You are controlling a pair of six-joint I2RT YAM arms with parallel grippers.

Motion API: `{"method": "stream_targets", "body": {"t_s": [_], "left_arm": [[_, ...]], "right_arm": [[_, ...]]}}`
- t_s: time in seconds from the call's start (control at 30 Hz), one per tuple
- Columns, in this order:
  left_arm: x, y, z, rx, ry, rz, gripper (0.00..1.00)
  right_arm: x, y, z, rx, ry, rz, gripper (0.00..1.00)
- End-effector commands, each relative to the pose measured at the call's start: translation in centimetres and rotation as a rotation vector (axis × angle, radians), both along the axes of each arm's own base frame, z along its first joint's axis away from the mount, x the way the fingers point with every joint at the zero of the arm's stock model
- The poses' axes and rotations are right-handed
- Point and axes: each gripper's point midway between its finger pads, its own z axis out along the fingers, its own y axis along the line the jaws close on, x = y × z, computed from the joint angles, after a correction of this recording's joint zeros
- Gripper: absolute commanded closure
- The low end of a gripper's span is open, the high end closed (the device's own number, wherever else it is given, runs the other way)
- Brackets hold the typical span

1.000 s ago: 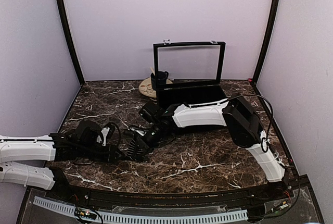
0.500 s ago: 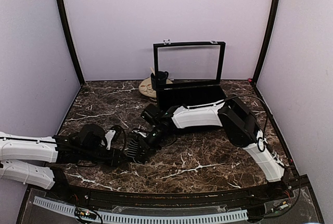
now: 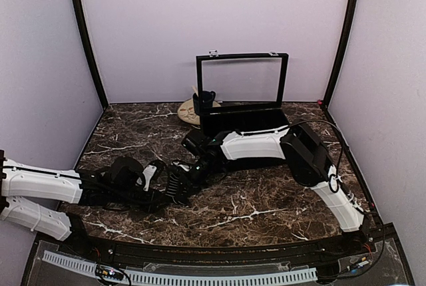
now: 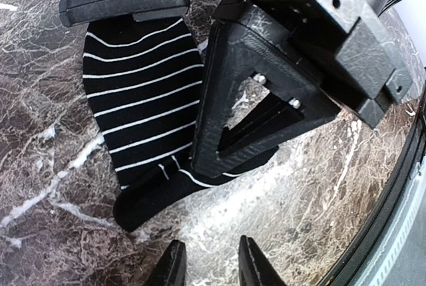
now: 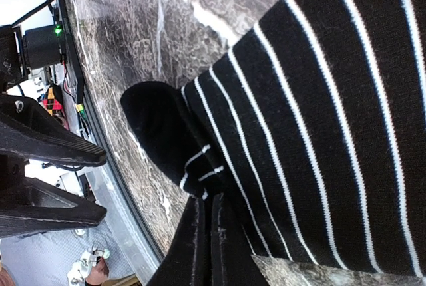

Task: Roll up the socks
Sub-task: Roll the sock at the center of the board.

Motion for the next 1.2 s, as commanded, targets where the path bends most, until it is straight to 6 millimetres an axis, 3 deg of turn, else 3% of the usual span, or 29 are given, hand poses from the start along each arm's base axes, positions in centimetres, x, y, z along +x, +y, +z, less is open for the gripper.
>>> {"method": "stream_targets", "body": {"t_s": [0.0,0.43,0.9,1.17], "left_arm": [[1.0,-0.9,1.2,-0.001,-0.061,-0.019,0.71],[2.3,-2.6,0.2,0.055,-0.073,-0.072,0.71],[2.6,-1.6,-2.2,0.137,-0.040,-0.032,0.74],[3.5,-1.5,-1.6,0.145,-0.085,-0.011,0.74]], "right_arm": [[0.8,-0.7,-2.3,-0.073,-0.007,-0.027,1.00],[1.1,-0.7,-2.8,-0.075,0.025,-0.043,1.00],[1.4,-0.9,-2.9,-0.068,0.059,-0.050,1.00],[1.3,-1.0,-3.0,-0.070,0.066,-0.048,1.00]]}}
